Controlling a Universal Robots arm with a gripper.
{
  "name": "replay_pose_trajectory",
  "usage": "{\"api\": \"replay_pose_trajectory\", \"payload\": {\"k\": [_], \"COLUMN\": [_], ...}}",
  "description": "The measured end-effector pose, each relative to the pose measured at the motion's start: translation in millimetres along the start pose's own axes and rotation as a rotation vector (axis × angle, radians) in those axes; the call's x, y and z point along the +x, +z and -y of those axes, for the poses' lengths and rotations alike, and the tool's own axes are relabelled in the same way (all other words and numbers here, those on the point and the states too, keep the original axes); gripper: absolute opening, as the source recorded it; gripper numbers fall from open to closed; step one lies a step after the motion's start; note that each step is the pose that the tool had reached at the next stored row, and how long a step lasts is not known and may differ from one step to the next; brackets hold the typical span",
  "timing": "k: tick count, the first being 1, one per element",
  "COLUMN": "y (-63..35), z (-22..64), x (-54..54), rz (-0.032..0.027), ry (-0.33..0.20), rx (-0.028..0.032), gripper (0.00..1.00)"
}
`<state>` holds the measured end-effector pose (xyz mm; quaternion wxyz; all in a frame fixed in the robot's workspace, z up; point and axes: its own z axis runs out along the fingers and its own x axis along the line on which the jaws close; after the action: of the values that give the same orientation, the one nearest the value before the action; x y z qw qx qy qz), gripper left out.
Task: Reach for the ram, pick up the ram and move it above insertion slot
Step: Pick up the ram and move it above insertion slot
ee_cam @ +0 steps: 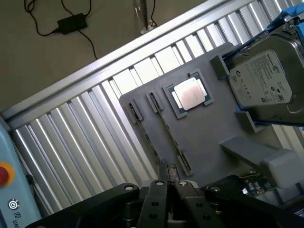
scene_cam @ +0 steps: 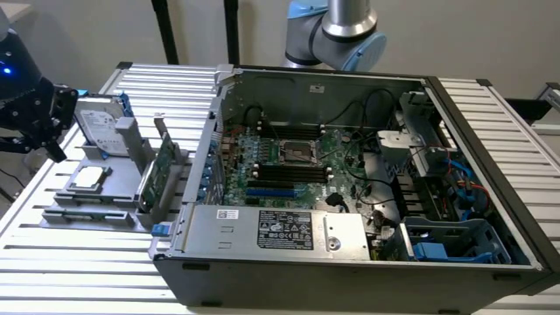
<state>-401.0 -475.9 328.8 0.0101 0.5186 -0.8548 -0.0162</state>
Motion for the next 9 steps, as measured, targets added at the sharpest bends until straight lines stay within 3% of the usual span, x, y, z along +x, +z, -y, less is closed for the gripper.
{"api": "replay_pose_trajectory", "payload": {"k": [9], "y": [1.5], "z": [0.1], "x": [0.0], "rz": [-0.0063], "ry": [-0.165], "rx": [0.0003], "gripper": [0.11]}}
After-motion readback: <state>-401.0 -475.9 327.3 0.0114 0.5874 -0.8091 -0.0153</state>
